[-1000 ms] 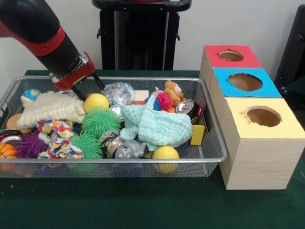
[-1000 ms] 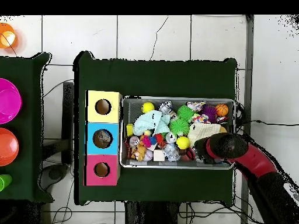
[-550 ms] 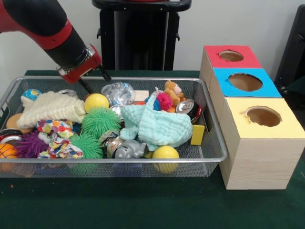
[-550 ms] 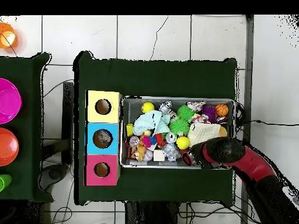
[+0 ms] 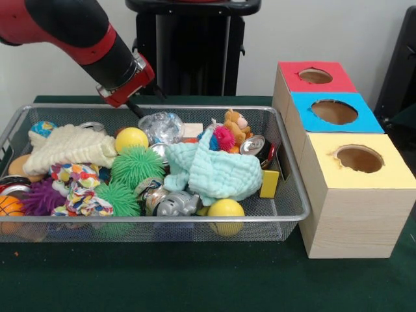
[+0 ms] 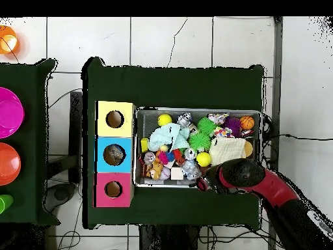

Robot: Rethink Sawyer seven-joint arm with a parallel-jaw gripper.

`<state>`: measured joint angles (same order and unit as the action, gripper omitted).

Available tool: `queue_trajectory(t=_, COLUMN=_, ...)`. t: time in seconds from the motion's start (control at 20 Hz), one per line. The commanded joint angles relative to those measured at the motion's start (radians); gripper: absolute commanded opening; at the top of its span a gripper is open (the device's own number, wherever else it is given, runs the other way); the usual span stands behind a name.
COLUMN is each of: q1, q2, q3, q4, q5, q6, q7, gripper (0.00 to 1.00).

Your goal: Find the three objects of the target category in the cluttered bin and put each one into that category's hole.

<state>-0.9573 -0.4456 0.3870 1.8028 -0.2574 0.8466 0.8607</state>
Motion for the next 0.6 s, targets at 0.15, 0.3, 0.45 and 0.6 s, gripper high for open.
queue_trajectory(t=0.15, q1=0.008, q2=0.113, q3=-0.001, q4=-0.021, q5=-0.014, q6=-0.145, q7=0.125, gripper=1.00)
queue_trajectory(t=0.3, q1=0.007, q2=0.116, q3=-0.002, q4=-0.025, q5=-0.011, q6=-0.143, q7=0.121, gripper=1.00)
queue_trajectory(t=0.45, q1=0.006, q2=0.113, q3=-0.003, q4=-0.029, q5=-0.007, q6=-0.134, q7=0.119, gripper=1.00)
queue_trajectory(t=0.6, q1=0.006, q2=0.108, q3=-0.004, q4=-0.033, q5=-0.005, q6=-0.122, q7=0.118, gripper=1.00)
